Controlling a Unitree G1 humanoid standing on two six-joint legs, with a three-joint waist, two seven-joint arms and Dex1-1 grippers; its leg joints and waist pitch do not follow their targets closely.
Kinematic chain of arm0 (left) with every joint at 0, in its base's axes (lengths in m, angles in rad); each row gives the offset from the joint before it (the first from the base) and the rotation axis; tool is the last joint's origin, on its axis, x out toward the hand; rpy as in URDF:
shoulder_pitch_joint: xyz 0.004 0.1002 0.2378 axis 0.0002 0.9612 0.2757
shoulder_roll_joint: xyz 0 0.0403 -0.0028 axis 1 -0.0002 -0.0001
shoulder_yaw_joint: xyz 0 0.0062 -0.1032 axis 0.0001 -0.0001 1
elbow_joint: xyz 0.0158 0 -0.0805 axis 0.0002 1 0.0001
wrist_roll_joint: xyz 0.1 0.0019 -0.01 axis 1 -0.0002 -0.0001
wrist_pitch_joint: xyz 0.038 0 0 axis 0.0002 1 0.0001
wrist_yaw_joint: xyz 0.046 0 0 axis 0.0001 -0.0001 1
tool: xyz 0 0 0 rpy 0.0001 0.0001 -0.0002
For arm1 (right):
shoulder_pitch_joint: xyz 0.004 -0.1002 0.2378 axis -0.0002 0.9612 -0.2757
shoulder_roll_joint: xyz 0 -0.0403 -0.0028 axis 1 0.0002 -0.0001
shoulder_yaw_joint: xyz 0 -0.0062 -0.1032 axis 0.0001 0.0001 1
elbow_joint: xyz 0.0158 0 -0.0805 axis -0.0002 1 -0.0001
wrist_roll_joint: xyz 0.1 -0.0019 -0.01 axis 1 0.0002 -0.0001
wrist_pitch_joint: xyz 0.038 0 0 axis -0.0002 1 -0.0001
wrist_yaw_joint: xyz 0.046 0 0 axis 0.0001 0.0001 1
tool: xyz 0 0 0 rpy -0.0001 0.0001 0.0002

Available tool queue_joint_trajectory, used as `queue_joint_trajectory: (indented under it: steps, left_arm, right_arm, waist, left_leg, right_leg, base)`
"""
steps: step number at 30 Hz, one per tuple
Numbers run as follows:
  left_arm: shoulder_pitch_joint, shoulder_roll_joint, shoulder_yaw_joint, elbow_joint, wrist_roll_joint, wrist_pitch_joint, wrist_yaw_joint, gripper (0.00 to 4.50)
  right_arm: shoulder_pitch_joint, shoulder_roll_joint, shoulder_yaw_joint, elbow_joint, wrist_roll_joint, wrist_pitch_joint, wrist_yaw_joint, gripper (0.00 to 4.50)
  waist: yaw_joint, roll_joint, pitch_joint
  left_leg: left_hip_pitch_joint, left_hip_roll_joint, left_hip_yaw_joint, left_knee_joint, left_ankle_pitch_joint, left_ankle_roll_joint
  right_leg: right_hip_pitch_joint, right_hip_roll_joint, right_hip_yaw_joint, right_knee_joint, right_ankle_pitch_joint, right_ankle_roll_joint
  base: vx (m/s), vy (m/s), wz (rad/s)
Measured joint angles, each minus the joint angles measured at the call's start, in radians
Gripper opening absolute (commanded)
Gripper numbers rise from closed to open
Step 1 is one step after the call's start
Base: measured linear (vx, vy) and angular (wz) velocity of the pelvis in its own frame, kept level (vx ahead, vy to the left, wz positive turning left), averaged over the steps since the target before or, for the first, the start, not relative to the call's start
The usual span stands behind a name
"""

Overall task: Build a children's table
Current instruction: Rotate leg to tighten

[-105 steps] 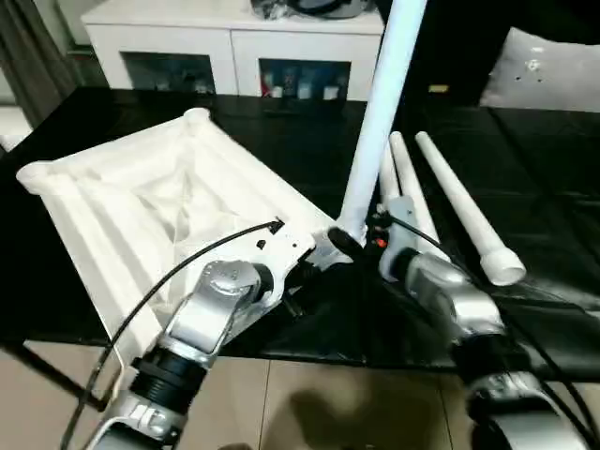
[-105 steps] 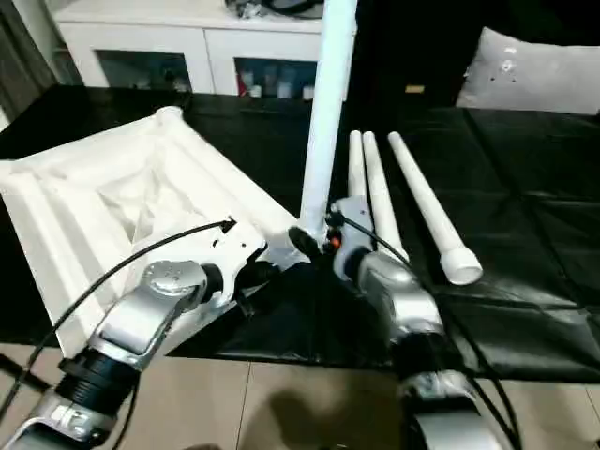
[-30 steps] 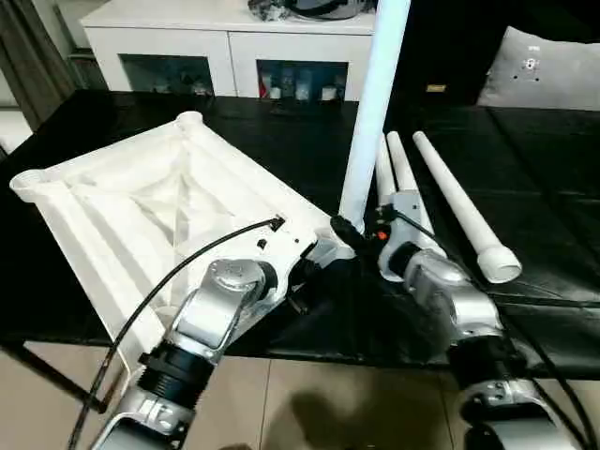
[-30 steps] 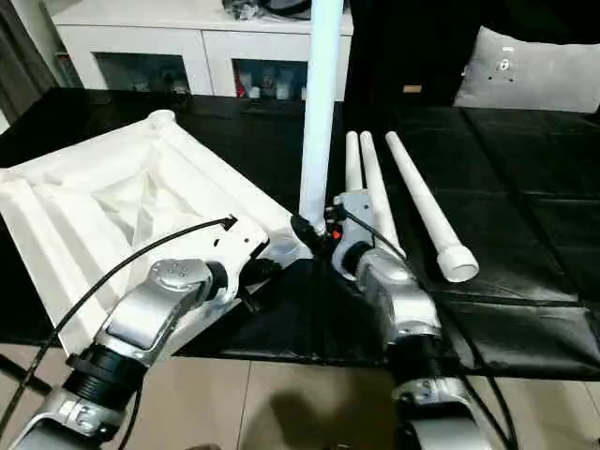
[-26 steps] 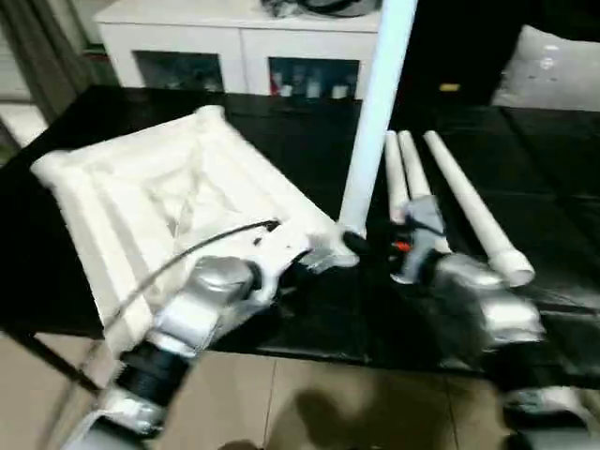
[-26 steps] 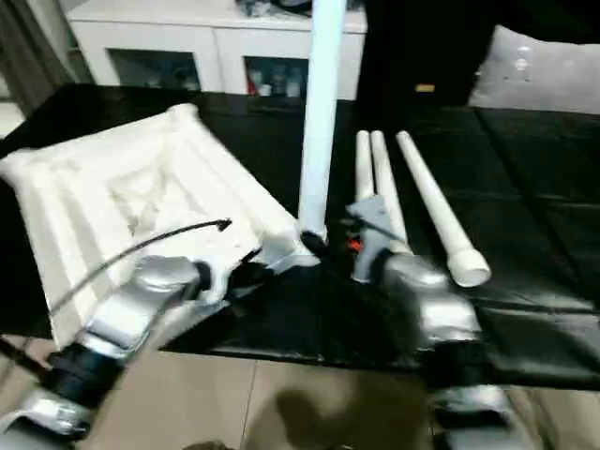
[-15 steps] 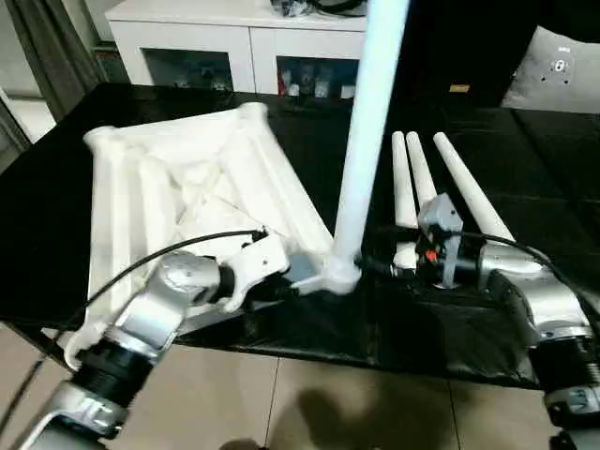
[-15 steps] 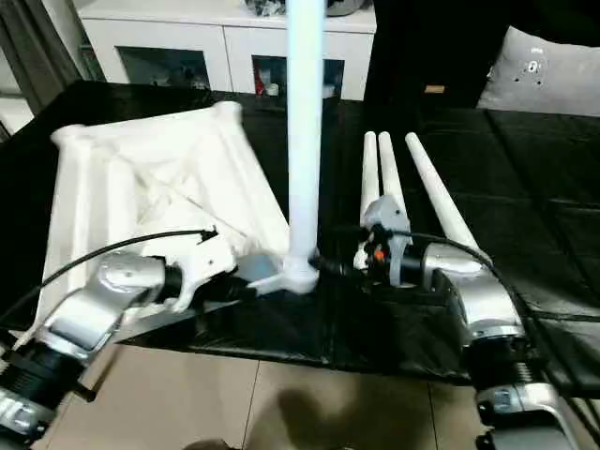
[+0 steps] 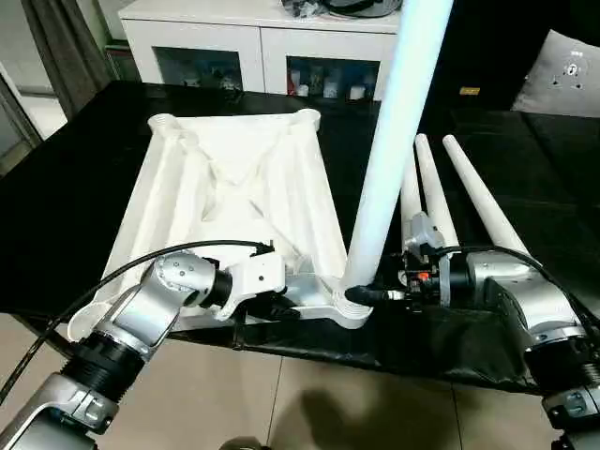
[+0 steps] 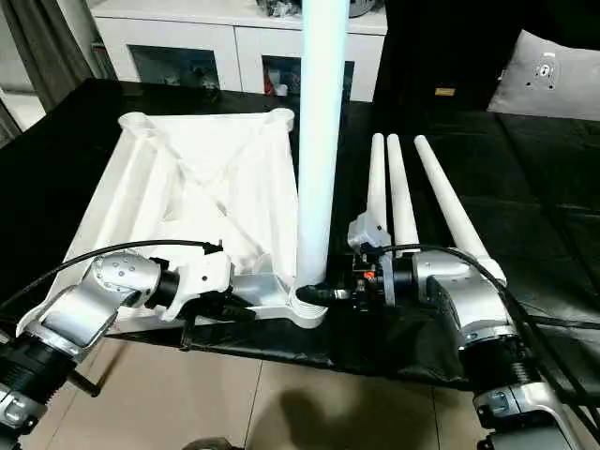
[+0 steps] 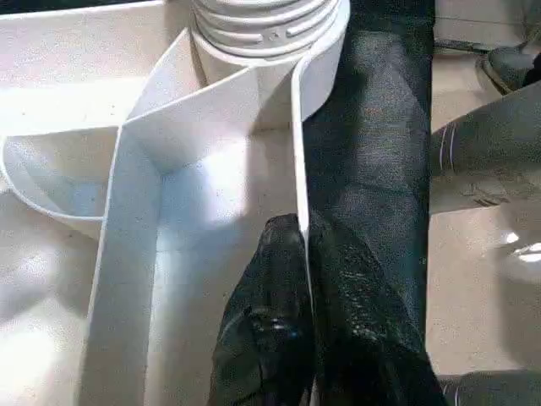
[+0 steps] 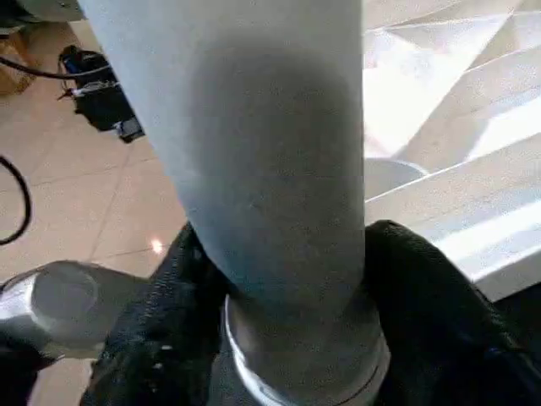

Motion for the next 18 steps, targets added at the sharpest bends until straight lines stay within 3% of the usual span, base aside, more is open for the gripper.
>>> queue_joint_trajectory:
  steps: [6, 11, 18]
  left_arm:
    - [0.004, 0.001, 0.003, 0.001, -0.008, -0.002, -0.005, 0.00]
    - [0.039, -0.012, 0.043, -0.038, -0.028, 0.089, 0.032, 0.00]
    - [0.048, -0.168, 0.142, -0.072, -0.026, 0.374, 0.300, 0.00]
  right_arm:
    - [0.007, -0.008, 0.003, -0.026, 0.001, 0.013, 0.002, 2.16]
    - [0.029, 0.046, -0.018, -0.050, 0.001, 0.039, -0.077, 2.09]
    - [-0.007, 0.238, -0.117, 0.011, -0.048, 0.087, -0.513, 2.06]
  waist:
    - [0.002, 0.000, 0.000]
    - [-0.008, -0.002, -0.001]
    - [-0.069, -0.015, 0.000]
  left_leg:
    - [0.001, 0.000, 0.000, 0.000, 0.000, 0.000]
    - [0.002, 0.000, 0.001, 0.000, 0.000, -0.001]
    - [0.004, 0.001, 0.001, 0.000, 0.001, -0.012]
  right_leg:
    - [0.000, 0.000, 0.000, 0.000, 0.000, 0.000]
    - [0.001, 0.000, 0.000, 0.002, 0.000, 0.000]
    - [0.002, 0.000, 0.000, 0.004, -0.002, 0.004]
  base:
    - [0.000, 0.000, 0.00]
    - [0.000, 0.000, 0.00]
    - [-0.007, -0.002, -0.01]
